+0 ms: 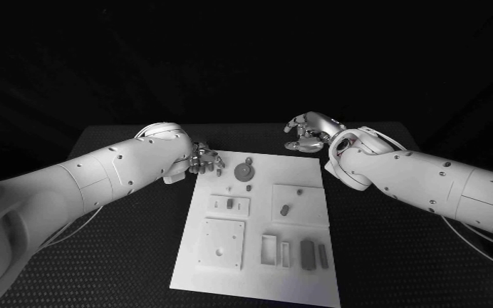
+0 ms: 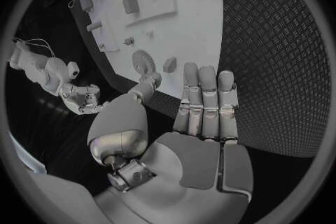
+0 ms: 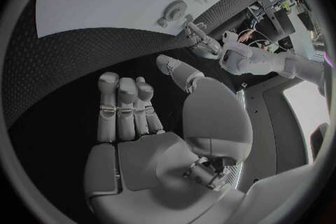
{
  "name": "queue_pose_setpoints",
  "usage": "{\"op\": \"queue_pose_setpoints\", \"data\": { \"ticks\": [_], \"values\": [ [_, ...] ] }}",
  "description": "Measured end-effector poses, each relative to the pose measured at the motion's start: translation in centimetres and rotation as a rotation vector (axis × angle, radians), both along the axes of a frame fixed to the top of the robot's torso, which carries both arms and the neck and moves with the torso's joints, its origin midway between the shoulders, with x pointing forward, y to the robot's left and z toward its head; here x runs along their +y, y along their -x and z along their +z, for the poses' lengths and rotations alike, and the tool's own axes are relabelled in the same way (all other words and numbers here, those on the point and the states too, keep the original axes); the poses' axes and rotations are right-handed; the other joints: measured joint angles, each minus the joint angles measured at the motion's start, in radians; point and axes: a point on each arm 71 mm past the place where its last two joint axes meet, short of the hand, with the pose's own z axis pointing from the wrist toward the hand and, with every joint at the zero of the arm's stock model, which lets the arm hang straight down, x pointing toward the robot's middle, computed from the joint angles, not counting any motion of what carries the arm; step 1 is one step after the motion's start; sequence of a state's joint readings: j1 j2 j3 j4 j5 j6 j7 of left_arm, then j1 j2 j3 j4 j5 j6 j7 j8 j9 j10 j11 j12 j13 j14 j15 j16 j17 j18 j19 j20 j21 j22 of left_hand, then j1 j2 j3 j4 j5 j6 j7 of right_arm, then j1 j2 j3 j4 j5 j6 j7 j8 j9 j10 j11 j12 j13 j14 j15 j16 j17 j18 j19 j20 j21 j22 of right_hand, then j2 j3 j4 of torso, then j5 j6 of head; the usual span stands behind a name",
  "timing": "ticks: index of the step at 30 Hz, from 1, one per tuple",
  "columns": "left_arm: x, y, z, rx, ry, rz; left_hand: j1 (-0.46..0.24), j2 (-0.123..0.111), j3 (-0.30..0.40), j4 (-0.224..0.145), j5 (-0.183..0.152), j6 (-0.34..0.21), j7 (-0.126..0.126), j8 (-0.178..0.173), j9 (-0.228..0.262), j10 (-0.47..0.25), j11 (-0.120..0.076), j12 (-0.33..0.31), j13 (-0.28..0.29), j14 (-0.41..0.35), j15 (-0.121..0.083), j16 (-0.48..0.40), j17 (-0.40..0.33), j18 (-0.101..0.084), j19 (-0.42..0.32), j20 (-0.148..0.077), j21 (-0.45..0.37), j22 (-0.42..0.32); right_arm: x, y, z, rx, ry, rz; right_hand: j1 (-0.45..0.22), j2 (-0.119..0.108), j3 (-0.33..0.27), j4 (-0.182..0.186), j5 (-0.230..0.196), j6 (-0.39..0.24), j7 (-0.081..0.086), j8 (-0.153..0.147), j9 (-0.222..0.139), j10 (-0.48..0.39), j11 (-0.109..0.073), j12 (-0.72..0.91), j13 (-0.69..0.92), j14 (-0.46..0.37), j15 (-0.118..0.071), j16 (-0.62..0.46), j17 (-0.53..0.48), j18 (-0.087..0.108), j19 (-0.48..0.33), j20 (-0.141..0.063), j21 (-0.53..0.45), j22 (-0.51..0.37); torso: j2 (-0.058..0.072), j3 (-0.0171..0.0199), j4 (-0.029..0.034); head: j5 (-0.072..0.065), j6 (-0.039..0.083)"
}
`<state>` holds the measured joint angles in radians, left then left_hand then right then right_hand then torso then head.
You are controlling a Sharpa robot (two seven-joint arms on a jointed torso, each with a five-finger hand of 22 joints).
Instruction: Assemble the parts on the task board
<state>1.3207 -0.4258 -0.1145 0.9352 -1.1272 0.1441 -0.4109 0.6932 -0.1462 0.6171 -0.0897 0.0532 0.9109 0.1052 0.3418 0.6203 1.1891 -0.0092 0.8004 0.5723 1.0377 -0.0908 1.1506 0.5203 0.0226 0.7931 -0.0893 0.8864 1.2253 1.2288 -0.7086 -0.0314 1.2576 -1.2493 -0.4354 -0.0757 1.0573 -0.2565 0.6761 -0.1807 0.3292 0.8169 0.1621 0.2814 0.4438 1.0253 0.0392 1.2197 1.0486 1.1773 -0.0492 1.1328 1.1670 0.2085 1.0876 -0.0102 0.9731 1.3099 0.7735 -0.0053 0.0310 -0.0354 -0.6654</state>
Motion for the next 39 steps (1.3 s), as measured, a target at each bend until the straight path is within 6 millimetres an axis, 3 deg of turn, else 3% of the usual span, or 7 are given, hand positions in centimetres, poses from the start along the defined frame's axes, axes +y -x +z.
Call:
{"op": "queue_pose_setpoints", "data": {
  "ticks": [4,7,10,13,21,32,39],
  "values": [
    [-0.25,0.06,0.0,0.002,0.002,-0.008,0.0,0.0,-0.001,0.004,0.0,0.0,0.0,0.0,-0.001,0.0,0.0,0.0,-0.001,0.0,0.0,0.0,0.0,0.0,0.0,0.0,0.0,0.002,0.07,0.0,0.0,0.0,0.0,0.001,0.0,0.0,0.0,0.0,0.0,0.0,0.0,0.0,0.0,0.0,0.0,0.0,0.0,0.0,0.0,0.0,0.0,0.0,0.0,0.0,0.0,0.0,0.0,0.0004,0.0006,-0.003,-0.001],
    [-0.42,0.14,-0.02,0.006,0.003,-0.016,0.018,0.018,-0.002,0.004,0.0,0.0,0.0,0.0,-0.001,0.0,0.0,0.0,-0.002,0.0,0.0,0.0,0.0,0.0,0.0,0.0,0.0,0.006,0.07,0.0,0.0,0.0,-0.001,0.001,0.0,0.0,0.0,0.0,0.0,0.0,0.0,0.0,0.0,0.0,0.0,0.0,-0.001,0.0,0.0,0.0,0.0,0.0,0.0,0.0,0.0,0.0,-0.001,0.0005,0.0006,-0.004,-0.003],
    [-0.56,0.22,-0.05,0.012,0.005,-0.023,0.048,0.045,-0.005,-0.026,0.0,0.007,-0.007,0.007,-0.001,0.003,-0.003,0.0,-0.004,0.0,0.0,0.0,0.0,0.0,0.0,0.0,0.0,0.011,0.07,0.0,0.0,0.0,0.0,0.001,0.0,0.0,0.0,0.0,0.0,0.0,0.0,0.0,0.0,0.0,0.0,0.0,-0.001,0.0,0.0,0.0,0.0,0.0,0.0,0.0,0.0,0.0,-0.001,0.0006,0.0006,-0.003,-0.004],
    [-0.6,0.25,-0.09,0.018,0.006,-0.028,0.071,0.055,-0.01,-0.048,0.0,0.014,-0.008,0.007,-0.002,0.006,-0.005,0.0,-0.004,0.0,0.0,0.0,0.0,0.0,0.0,0.0,0.0,0.014,0.06,-0.01,0.0,0.0,0.0,0.001,0.0,0.0,0.0,0.0,0.0,0.0,0.0,0.0,0.0,0.0,0.0,0.0,-0.001,0.001,0.0,0.0,0.0,0.0,0.0,0.0,0.0,0.0,-0.001,0.0012,0.0006,-0.003,-0.004],
    [-0.65,0.28,-0.15,0.027,0.009,-0.034,0.075,0.059,-0.014,-0.052,0.0,0.018,-0.011,0.012,-0.003,0.011,-0.007,0.0,-0.005,0.0,0.0,0.0,0.0,0.0,0.0,0.0,0.0,0.016,0.04,-0.01,0.0,0.0,0.0,0.0,0.0,0.0,0.0,0.0,0.0,0.0,0.0,0.0,-0.001,0.0,0.0,0.0,-0.002,0.001,-0.001,0.0,-0.001,0.0,0.0,0.0,0.0,0.0,-0.001,0.0018,0.0008,-0.002,-0.004],
    [-0.74,0.25,-0.23,0.037,0.018,-0.036,0.103,0.087,-0.018,-0.063,0.0,0.027,-0.012,0.015,-0.007,0.017,-0.009,-0.004,-0.01,0.004,0.004,0.0,-0.002,0.0,0.0,0.0,-0.004,0.019,0.04,-0.03,-0.01,0.0,0.0,0.0,0.0,0.0,0.0,0.0,0.0,0.0,0.0,0.0,-0.001,0.0,0.0,0.0,-0.002,0.001,-0.001,0.0,-0.001,0.0,0.0,0.0,0.0,0.0,-0.001,0.0019,0.0,0.0,-0.006],
    [-0.92,0.33,-0.52,0.05,0.028,-0.038,0.109,0.093,-0.018,-0.07,0.0,0.034,-0.012,0.015,-0.009,0.017,-0.009,-0.004,-0.012,0.004,0.004,0.0,-0.003,0.0,0.0,0.0,-0.004,0.022,0.16,-0.05,-0.01,0.0,-0.001,0.001,0.0,0.0,0.0,0.0,0.0,0.0,0.0,0.0,-0.001,0.0,0.0,0.0,-0.003,0.001,-0.001,0.0,-0.001,0.0,-0.001,0.001,0.0,0.0,-0.001,0.0019,0.0,0.001,-0.007]
  ]
}}
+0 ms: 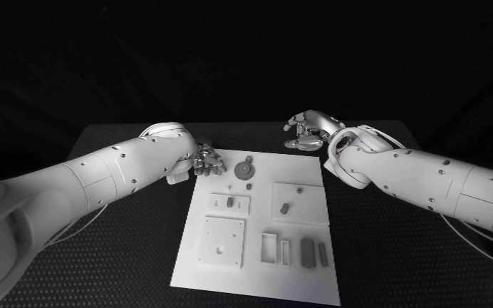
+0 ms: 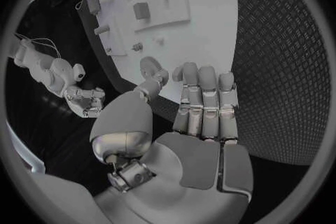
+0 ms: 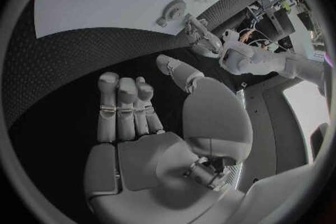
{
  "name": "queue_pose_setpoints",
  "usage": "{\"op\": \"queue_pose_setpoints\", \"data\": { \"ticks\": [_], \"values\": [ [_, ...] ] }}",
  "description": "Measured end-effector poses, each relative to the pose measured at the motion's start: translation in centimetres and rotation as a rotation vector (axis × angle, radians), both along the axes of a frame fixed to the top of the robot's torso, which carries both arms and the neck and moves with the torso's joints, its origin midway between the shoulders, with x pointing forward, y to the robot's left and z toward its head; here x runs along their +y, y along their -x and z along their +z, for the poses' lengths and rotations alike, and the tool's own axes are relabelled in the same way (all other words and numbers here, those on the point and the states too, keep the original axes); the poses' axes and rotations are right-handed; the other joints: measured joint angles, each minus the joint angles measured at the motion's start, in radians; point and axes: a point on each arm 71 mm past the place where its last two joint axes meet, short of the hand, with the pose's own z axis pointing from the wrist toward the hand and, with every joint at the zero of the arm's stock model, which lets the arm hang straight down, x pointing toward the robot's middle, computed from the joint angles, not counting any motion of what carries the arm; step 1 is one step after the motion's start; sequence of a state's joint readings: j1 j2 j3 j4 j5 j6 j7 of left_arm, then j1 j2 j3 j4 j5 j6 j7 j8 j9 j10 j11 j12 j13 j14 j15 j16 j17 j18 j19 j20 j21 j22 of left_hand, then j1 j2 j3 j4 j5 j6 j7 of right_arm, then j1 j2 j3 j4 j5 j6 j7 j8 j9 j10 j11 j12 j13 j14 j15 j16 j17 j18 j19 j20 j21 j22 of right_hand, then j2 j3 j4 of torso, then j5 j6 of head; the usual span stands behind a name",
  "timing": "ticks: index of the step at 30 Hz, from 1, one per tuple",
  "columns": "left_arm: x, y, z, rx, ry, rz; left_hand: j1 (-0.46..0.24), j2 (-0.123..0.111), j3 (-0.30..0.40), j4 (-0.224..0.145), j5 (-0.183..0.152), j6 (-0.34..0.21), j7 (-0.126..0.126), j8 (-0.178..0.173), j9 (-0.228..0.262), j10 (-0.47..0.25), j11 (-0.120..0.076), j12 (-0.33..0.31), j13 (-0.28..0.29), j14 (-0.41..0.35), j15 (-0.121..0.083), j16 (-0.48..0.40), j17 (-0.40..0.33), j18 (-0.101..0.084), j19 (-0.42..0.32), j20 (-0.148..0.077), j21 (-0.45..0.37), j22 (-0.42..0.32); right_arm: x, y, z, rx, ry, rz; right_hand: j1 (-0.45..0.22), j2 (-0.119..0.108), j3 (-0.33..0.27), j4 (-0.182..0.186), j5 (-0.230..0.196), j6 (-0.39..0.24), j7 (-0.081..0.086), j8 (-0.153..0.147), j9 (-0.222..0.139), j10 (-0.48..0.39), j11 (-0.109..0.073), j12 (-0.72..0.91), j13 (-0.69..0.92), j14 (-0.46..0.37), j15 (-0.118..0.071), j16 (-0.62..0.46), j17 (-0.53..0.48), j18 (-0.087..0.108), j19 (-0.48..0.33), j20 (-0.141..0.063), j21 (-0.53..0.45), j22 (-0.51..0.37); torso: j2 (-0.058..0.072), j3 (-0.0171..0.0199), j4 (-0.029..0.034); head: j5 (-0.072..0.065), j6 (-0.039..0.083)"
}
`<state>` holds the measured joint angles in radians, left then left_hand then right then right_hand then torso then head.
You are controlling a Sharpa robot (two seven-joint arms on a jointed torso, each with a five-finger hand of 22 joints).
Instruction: Assemble the parts on the task board
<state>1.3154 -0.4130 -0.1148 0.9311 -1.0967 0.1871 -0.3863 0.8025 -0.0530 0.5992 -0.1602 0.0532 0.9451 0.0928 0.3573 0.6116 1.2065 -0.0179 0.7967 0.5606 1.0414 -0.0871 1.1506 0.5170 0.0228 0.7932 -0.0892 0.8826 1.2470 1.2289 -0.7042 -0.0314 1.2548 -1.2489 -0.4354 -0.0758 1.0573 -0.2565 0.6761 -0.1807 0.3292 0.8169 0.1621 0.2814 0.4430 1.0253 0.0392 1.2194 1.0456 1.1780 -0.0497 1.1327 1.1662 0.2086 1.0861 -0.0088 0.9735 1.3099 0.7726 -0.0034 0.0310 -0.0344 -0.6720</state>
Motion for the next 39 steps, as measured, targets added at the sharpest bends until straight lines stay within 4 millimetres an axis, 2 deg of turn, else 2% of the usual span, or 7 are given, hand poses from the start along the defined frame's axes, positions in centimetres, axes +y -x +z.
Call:
{"op": "queue_pose_setpoints", "data": {
  "ticks": [11,16,23,26,28,34,39],
  "values": [
    [0.3,-0.1,0.0,0.007,0.012,0.011,0.017,0.026,-0.001,-0.007,0.0,0.004,-0.003,0.0,-0.004,0.007,0.0,-0.004,-0.003,0.0,0.0,0.004,-0.001,0.0,0.0,0.0,-0.004,0.003,0.0,0.0,0.0,0.0,0.0,-0.001,0.0,0.0,0.0,0.0,0.0,0.0,0.0,0.0,-0.001,0.0,0.0,0.0,0.0,0.0,0.0,0.0,-0.001,0.0,0.0,0.0,0.0,0.0,0.0,-0.0007,-0.0001,-0.002,-0.001],
    [0.3,-0.1,0.0,0.009,0.018,0.014,0.028,0.045,-0.001,-0.013,0.0,0.015,-0.005,0.007,-0.004,0.016,-0.002,-0.008,-0.006,0.004,0.004,0.004,-0.002,0.0,0.001,-0.001,-0.004,0.006,-0.1,0.0,0.0,0.0,0.0,-0.001,0.0,0.0,0.0,0.0,0.0,0.0,0.0,0.0,-0.001,0.0,0.0,0.003,-0.001,0.0,0.0,0.0,-0.001,0.0,0.0,0.0,0.0,0.0,0.0,-0.0011,0.0006,-0.002,-0.002],
    [0.3,-0.2,0.0,0.01,0.031,0.02,0.055,0.082,0.007,-0.04,0.0,0.029,-0.011,0.013,-0.008,0.032,-0.011,-0.012,-0.009,0.011,-0.004,0.013,-0.002,0.0,0.011,-0.004,-0.004,0.012,-0.1,0.0,0.0,0.0,0.0,-0.001,0.0,0.0,0.0,0.0,0.0,0.0,0.0,0.0,-0.001,0.0,0.0,0.004,-0.001,0.0,0.0,0.0,-0.001,0.0,0.0,0.0,0.0,0.0,0.0,-0.0012,0.0009,-0.002,-0.003],
    [0.3,-0.2,0.0,0.011,0.036,0.022,0.061,0.087,0.007,-0.04,0.0,0.03,-0.009,0.017,-0.008,0.035,-0.007,-0.012,-0.009,0.011,-0.004,0.015,-0.002,0.0,0.011,-0.004,-0.004,0.012,-0.1,0.0,0.0,0.0,0.0,-0.001,0.0,0.0,0.0,0.0,0.0,0.0,0.0,0.0,-0.001,0.0,0.0,0.004,-0.001,0.0,0.0,0.0,-0.001,0.0,0.0,0.0,0.0,0.0,0.0,-0.0012,0.0008,-0.002,-0.003],
    [0.4,-0.2,0.0,0.011,0.04,0.025,0.075,0.102,0.013,-0.058,0.0,0.045,-0.014,0.018,-0.008,0.044,-0.011,-0.013,-0.012,0.02,-0.002,0.015,-0.002,0.0,0.015,-0.007,-0.004,0.014,-0.1,0.0,0.0,0.0,0.0,-0.001,0.0,0.0,0.0,0.0,0.0,0.0,0.0,0.0,-0.001,0.0,0.0,0.004,-0.001,0.0,0.0,0.0,-0.001,0.0,0.0,0.0,0.0,0.0,0.0,-0.0011,0.0007,-0.001,-0.003],
    [0.8,-0.1,0.0,0.013,0.057,0.038,0.083,0.121,0.014,-0.079,-0.004,0.07,-0.023,0.031,-0.01,0.074,-0.02,-0.024,-0.018,0.04,-0.011,0.023,-0.003,0.0,0.033,-0.011,-0.004,0.02,-0.1,0.0,0.0,0.001,0.001,-0.002,0.0,0.0,0.0,0.0,0.0,0.0,0.0,0.0,-0.001,0.0,0.0,0.004,-0.002,0.0,0.0,0.0,-0.001,0.0,0.0,0.0,0.0,0.0,0.0,-0.0007,0.0006,-0.001,-0.003],
    [1.2,0.0,0.0,0.019,0.086,0.055,0.079,0.127,0.019,-0.091,0.033,0.09,-0.029,0.031,-0.013,0.093,-0.022,-0.03,-0.021,0.056,-0.013,0.027,-0.005,0.0,0.045,-0.016,-0.004,0.024,-0.1,0.0,0.0,0.001,0.001,-0.003,0.0,0.0,0.0,0.0,0.0,0.0,0.0,0.0,-0.001,0.0,0.0,0.004,-0.002,0.0,0.0,0.0,-0.001,0.0,0.0,0.0,0.0,0.0,0.0,-0.0007,0.0011,-0.001,-0.003]
  ]
}}
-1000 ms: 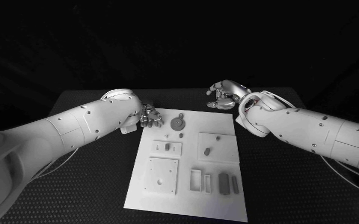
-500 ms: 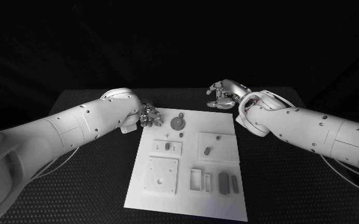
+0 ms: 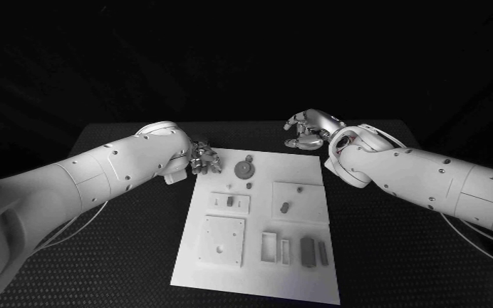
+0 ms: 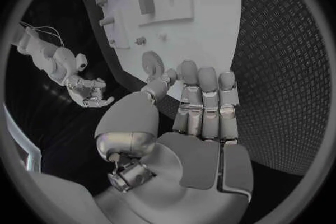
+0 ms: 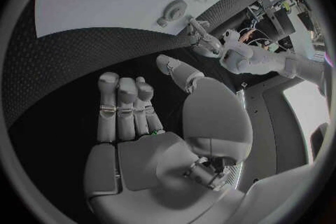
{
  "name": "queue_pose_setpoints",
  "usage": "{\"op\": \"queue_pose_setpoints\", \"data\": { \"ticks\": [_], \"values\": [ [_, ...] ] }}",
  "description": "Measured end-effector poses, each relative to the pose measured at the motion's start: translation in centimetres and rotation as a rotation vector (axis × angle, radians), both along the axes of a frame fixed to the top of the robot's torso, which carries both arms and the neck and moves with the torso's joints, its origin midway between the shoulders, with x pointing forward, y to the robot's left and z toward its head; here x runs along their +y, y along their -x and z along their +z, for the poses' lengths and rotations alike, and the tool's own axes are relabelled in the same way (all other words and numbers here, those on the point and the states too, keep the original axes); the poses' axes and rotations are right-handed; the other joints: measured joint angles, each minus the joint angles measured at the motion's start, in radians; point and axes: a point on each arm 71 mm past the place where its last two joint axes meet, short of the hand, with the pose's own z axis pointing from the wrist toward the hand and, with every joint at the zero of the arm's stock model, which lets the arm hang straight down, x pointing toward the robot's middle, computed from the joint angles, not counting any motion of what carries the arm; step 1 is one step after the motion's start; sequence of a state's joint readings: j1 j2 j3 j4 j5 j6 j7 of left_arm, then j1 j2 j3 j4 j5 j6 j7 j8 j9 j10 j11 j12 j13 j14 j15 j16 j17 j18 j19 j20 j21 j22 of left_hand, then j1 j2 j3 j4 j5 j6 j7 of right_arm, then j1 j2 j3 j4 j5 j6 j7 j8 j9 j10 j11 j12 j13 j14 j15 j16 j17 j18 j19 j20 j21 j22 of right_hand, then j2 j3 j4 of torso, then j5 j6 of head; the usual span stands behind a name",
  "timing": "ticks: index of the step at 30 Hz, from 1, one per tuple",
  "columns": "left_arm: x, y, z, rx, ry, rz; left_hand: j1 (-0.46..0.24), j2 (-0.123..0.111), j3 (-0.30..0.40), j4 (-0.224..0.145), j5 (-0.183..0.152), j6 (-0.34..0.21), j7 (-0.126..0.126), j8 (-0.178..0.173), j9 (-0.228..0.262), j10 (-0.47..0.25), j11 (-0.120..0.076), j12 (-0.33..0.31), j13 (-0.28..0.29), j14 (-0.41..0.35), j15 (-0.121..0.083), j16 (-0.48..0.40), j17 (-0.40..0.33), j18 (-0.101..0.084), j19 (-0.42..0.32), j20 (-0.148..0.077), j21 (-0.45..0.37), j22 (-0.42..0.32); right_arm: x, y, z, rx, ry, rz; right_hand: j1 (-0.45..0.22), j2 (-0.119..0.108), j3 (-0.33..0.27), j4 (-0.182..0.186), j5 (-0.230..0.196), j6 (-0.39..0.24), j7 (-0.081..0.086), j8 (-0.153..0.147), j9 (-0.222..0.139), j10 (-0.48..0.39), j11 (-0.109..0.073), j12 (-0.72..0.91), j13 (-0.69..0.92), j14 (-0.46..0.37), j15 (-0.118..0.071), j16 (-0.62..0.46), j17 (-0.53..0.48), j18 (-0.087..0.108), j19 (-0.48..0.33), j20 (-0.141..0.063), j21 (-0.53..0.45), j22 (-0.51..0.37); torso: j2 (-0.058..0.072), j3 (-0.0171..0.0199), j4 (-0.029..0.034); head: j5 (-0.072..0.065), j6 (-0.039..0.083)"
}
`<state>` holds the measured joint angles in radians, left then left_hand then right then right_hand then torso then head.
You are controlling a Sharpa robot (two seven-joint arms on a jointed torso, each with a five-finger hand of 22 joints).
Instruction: Assemble the parts on the task board
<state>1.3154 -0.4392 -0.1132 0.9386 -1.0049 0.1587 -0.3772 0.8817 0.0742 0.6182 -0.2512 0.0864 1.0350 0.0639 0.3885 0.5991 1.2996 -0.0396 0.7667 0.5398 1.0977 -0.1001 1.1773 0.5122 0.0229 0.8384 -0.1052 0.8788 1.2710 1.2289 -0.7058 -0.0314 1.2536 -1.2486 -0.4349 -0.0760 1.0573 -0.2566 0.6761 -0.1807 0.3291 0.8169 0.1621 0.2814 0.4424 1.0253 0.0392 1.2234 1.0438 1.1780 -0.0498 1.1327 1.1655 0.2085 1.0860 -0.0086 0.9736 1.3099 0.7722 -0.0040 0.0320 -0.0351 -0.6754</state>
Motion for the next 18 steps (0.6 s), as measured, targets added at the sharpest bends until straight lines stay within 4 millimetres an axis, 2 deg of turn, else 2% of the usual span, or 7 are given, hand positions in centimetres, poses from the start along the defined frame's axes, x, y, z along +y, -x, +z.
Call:
{"op": "queue_pose_setpoints", "data": {
  "ticks": [9,13,18],
  "values": [
    [1.0,0.8,0.1,0.022,0.055,0.022,-0.01,0.01,0.0,-0.017,0.053,0.016,-0.002,0.0,-0.006,0.015,-0.004,-0.005,0.0,0.016,-0.005,0.004,0.0,0.0,0.016,-0.002,0.0,0.005,-0.2,0.0,0.0,0.0,0.002,-0.004,0.0,0.0,0.0,0.0,0.0,0.0,0.0,0.0,-0.001,0.0,0.0,0.0,0.0,0.0,0.0,0.0,-0.001,0.0,0.0,0.0,0.0,0.0,-0.001,0.0,0.0012,0.001,0.002],
    [1.1,1.5,0.5,0.02,0.069,0.007,-0.019,0.019,0.001,-0.029,0.102,0.02,-0.002,0.0,-0.008,0.022,-0.002,-0.005,0.003,0.023,-0.006,0.008,0.0,0.0,0.02,-0.005,0.0,0.01,-0.3,0.0,0.0,0.0,0.002,-0.007,0.0,0.0,0.0,0.0,0.0,0.0,0.0,0.0,-0.001,0.0,0.0,0.0,0.0,0.0,0.0,0.0,-0.001,0.0,0.0,0.0,0.0,0.0,-0.002,0.0,0.0019,0.002,0.003],
    [1.2,2.6,1.4,0.007,0.081,-0.017,-0.02,0.02,0.0,-0.031,0.118,0.024,0.0,0.0,-0.013,0.023,-0.002,-0.005,0.005,0.023,-0.005,0.008,0.0,0.0,0.023,-0.002,0.0,0.012,-0.7,-0.2,-0.1,0.0,0.005,-0.016,0.0,0.0,0.0,0.0,0.0,0.0,0.0,0.003,-0.001,0.0,0.0,0.0,-0.001,0.0,0.0,0.0,-0.001,0.0,0.0,0.0,0.0,0.0,-0.002,-0.0001,0.0023,0.006,0.003]
  ]
}}
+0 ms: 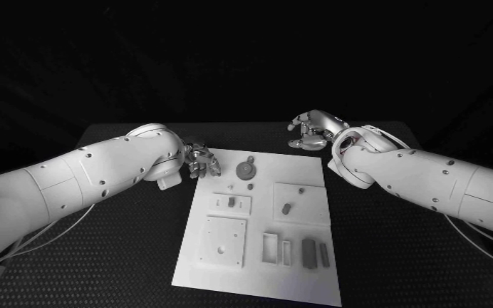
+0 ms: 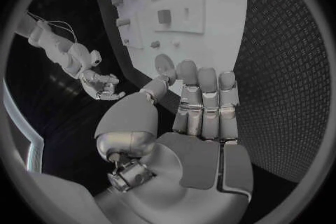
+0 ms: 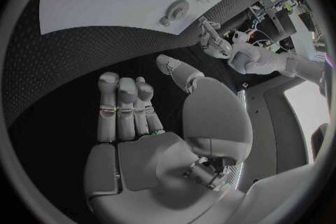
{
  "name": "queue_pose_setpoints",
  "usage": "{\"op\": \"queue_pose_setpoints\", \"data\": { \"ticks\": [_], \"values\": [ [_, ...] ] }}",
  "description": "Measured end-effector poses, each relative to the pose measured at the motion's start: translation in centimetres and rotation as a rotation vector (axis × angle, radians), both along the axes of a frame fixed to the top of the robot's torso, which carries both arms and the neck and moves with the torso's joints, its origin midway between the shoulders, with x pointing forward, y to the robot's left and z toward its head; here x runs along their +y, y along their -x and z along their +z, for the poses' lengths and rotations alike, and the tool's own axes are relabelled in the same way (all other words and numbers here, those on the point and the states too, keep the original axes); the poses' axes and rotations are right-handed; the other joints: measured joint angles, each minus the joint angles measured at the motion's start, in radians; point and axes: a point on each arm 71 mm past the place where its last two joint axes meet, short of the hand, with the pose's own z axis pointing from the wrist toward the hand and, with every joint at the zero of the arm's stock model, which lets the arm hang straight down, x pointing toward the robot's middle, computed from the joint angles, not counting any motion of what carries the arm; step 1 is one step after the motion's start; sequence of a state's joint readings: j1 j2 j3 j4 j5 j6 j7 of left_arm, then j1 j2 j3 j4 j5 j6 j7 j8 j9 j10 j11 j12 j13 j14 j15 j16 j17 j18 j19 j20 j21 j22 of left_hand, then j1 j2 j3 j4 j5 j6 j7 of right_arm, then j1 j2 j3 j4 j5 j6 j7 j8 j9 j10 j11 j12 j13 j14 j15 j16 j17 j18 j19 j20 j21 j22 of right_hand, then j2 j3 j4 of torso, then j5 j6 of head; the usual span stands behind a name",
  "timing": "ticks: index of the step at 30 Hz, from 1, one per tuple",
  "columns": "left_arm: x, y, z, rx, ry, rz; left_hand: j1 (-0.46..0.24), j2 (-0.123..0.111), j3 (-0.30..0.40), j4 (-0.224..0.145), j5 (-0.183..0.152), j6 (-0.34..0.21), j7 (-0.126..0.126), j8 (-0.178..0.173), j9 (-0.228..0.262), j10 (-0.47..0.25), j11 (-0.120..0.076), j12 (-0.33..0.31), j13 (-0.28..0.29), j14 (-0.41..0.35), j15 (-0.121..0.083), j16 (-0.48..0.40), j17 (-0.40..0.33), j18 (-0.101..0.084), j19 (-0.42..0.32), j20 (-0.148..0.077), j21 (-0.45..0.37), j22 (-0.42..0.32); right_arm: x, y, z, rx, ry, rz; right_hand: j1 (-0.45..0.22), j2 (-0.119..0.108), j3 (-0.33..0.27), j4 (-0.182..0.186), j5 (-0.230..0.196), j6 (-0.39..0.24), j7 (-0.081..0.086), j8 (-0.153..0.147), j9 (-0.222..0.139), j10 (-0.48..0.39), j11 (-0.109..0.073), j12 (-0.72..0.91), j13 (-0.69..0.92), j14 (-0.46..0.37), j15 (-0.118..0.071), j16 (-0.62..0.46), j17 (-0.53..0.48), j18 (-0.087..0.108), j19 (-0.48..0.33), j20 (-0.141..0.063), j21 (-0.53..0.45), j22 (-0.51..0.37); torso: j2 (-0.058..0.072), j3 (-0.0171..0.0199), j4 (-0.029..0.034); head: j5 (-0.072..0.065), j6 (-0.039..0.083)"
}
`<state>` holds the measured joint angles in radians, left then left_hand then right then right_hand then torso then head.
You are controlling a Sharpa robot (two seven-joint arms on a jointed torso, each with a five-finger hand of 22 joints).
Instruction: Assemble the parts on the task board
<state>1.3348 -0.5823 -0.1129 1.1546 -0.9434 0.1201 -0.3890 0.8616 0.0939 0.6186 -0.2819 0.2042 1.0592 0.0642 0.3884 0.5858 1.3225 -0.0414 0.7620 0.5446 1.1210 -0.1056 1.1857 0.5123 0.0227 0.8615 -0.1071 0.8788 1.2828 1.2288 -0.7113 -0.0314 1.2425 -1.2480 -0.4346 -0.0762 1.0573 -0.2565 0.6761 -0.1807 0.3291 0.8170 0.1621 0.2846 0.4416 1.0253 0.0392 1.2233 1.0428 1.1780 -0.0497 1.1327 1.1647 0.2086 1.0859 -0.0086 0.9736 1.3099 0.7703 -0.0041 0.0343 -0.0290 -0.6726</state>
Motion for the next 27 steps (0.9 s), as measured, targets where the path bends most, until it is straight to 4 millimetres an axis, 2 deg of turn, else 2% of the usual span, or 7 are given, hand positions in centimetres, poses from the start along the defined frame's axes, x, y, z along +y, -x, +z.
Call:
{"op": "queue_pose_setpoints", "data": {
  "ticks": [4,9,11,15,18,23,27],
  "values": [
    [0.2,1.1,0.6,-0.011,0.004,-0.02,0.0,0.0,0.0,0.0,0.008,0.0,0.0,0.0,0.0,0.004,0.003,0.0,0.001,0.003,0.0,0.004,0.0,0.0,0.004,-0.003,0.0,0.001,-0.4,-0.3,-0.1,0.0,0.003,-0.012,-0.001,-0.001,-0.003,-0.003,0.0,0.0,0.0,0.002,-0.001,0.0,0.0,0.0,-0.003,-0.004,0.004,0.0,-0.003,0.0,0.0,0.0,-0.007,0.0,0.0,-0.0001,-0.0002,0.003,0.0],
    [-0.1,2.5,0.9,-0.023,-0.005,-0.051,-0.007,-0.007,-0.001,-0.001,0.017,0.006,0.001,0.0,0.0,0.009,0.002,0.0,0.002,0.007,0.0,0.004,0.0,0.0,0.009,-0.005,0.0,0.004,-0.8,-0.6,-0.2,0.002,-0.003,-0.025,-0.011,-0.003,-0.002,-0.002,0.0,-0.016,0.0,0.002,-0.008,-0.032,0.011,-0.026,-0.037,-0.044,0.009,-0.051,-0.042,0.0,-0.045,0.022,-0.054,-0.001,0.0,0.0,-0.0003,0.008,0.0],
    [-0.2,2.9,0.9,-0.026,-0.01,-0.062,-0.009,-0.009,0.001,-0.004,0.022,0.011,0.0,0.0,0.0,0.013,0.002,0.0,0.003,0.014,0.001,0.004,0.0,0.0,0.013,-0.006,0.0,0.006,-0.8,-0.7,-0.2,0.004,-0.01,-0.026,-0.016,-0.005,0.003,0.003,-0.007,-0.027,-0.002,0.002,-0.009,-0.046,0.017,-0.06,-0.07,-0.072,0.015,-0.096,-0.076,0.002,-0.083,0.039,-0.096,-0.014,0.0,0.0001,-0.0003,0.009,0.0],
    [-0.3,3.8,0.5,-0.023,-0.028,-0.078,-0.011,-0.011,0.001,-0.004,0.029,0.011,0.0,0.0,-0.002,0.018,0.004,0.0,0.005,0.015,0.001,0.008,0.0,0.0,0.016,-0.009,0.0,0.009,-0.6,-0.7,-0.2,0.011,-0.029,-0.025,-0.018,-0.007,0.012,0.005,-0.016,-0.047,-0.002,0.003,-0.01,-0.064,0.02,-0.142,-0.155,-0.152,0.032,-0.202,-0.15,0.034,-0.162,0.08,-0.199,-0.056,0.001,0.0008,-0.0004,0.011,-0.001],
    [-0.2,4.2,0.2,-0.023,-0.034,-0.082,-0.014,-0.013,0.001,-0.004,0.041,0.013,-0.002,0.0,-0.004,0.018,0.003,0.0,0.006,0.02,0.002,0.008,0.0,0.0,0.022,-0.007,0.0,0.011,-0.7,-0.8,-0.3,0.018,-0.045,-0.028,-0.021,-0.011,0.018,0.004,-0.023,-0.059,0.009,0.01,-0.01,-0.072,0.028,-0.241,-0.267,-0.209,0.068,-0.32,-0.23,0.046,-0.247,0.116,-0.312,-0.107,0.001,0.0007,-0.0005,0.013,-0.002],
    [0.0,4.7,0.1,-0.029,-0.037,-0.081,-0.018,-0.018,0.0,-0.006,0.068,0.02,0.002,0.008,-0.006,0.064,-0.025,-0.007,0.006,0.048,-0.016,0.008,-0.001,0.0,0.025,-0.011,0.0,0.013,-1.0,-0.9,-0.3,0.03,-0.068,-0.038,-0.03,-0.008,0.032,0.004,-0.023,-0.066,0.017,0.023,-0.01,-0.084,0.04,-0.481,-0.516,-0.32,0.151,-0.546,-0.385,-0.008,-0.403,0.169,-0.495,-0.197,0.002,0.0013,-0.0009,0.016,-0.004],
    [0.0,5.2,-0.5,-0.024,-0.045,-0.081,-0.019,-0.019,-0.001,-0.006,0.069,0.02,0.002,0.008,-0.007,0.064,-0.025,-0.007,0.006,0.048,-0.016,0.008,-0.001,0.0,0.025,-0.011,0.0,0.014,-1.2,-1.1,-0.5,0.046,-0.097,-0.051,-0.029,-0.007,0.032,0.004,-0.022,-0.072,0.022,0.037,-0.01,-0.092,0.048,-0.641,-0.707,-0.342,0.184,-0.692,-0.5,-0.008,-0.459,0.196,-0.59,-0.244,0.002,0.0018,-0.0015,0.018,-0.005]
  ]
}}
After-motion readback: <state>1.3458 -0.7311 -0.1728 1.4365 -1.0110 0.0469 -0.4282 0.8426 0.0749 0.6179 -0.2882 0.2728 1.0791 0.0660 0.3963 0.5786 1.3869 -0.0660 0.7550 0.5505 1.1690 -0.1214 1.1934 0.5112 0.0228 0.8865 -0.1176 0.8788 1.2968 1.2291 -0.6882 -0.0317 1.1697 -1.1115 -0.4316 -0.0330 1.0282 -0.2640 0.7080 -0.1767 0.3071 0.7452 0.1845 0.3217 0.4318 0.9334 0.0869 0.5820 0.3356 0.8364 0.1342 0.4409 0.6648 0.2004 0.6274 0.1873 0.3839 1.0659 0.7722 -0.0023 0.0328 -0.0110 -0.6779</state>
